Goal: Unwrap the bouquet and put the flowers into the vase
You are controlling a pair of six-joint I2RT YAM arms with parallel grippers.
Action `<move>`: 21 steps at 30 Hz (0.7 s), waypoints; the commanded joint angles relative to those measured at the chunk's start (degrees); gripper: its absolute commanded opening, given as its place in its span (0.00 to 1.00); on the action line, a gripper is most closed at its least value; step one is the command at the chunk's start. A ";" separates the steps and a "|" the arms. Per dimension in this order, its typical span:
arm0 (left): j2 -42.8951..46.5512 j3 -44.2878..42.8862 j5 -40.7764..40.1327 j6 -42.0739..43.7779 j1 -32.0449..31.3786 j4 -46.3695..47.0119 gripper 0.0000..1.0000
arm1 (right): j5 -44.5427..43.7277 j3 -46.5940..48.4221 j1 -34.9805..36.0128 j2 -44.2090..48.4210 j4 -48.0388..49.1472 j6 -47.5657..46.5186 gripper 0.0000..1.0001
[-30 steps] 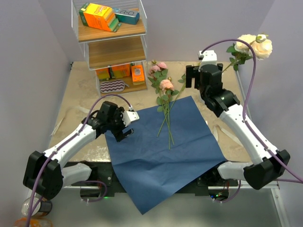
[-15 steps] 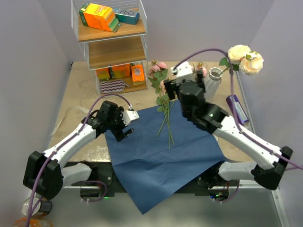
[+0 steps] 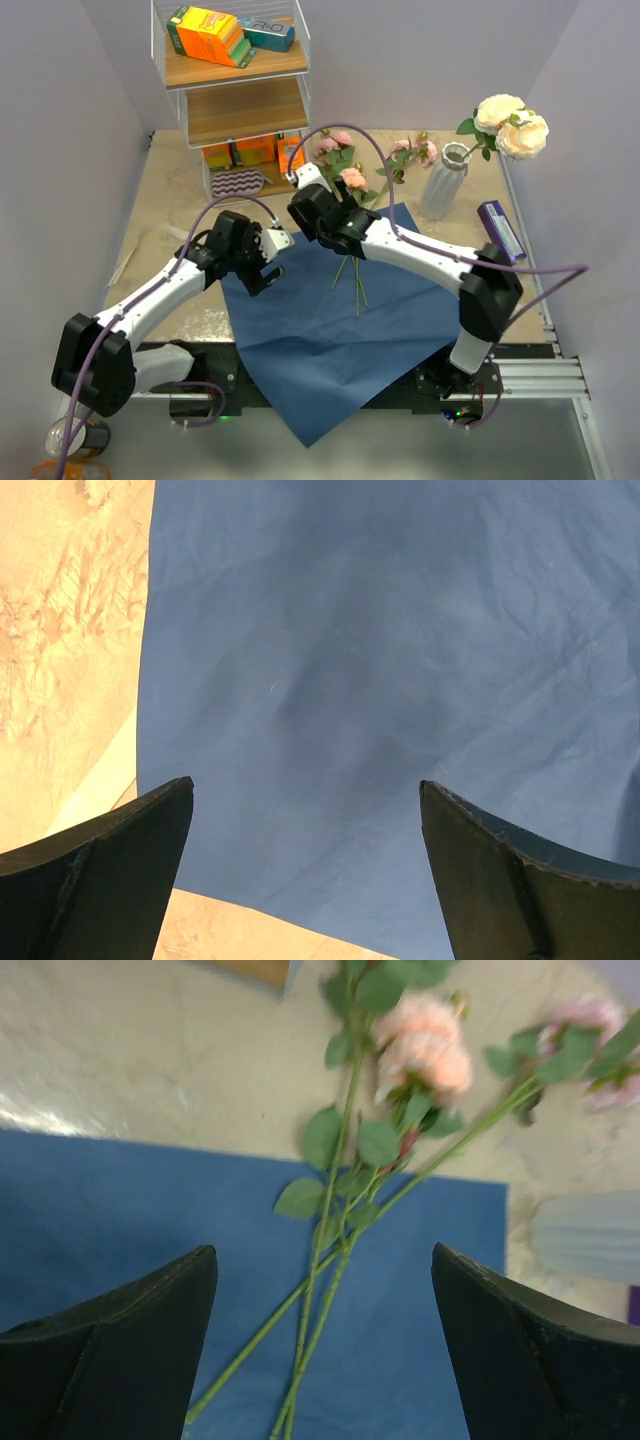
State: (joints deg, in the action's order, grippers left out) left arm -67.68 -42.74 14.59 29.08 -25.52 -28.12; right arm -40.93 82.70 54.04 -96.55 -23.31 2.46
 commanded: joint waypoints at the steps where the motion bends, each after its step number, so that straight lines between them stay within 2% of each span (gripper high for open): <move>1: -0.44 0.64 0.35 -0.26 0.38 2.28 1.00 | 10.67 -4.29 -5.87 -5.30 -0.25 9.31 0.80; 4: -0.70 0.73 -0.17 0.36 0.38 2.19 1.00 | 12.44 -7.98 -8.86 -6.72 3.00 11.86 0.64; 6: -0.61 0.82 -0.18 0.71 0.38 2.10 1.00 | 12.54 -10.53 -10.18 -6.72 5.55 12.83 0.61; 9: -0.61 0.99 -0.26 0.89 0.38 2.19 1.00 | 13.15 -12.12 -11.76 -7.85 7.49 14.24 0.46; 21: -0.70 0.55 -0.70 2.65 0.38 2.19 1.00 | 15.62 -16.16 -14.14 -11.20 11.97 18.02 0.39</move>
State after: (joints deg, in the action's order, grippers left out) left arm -68.36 -42.26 14.24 29.98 -25.50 -27.46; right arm -25.89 68.10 40.66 -106.78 -14.24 17.63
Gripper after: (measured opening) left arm 0.994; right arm 0.408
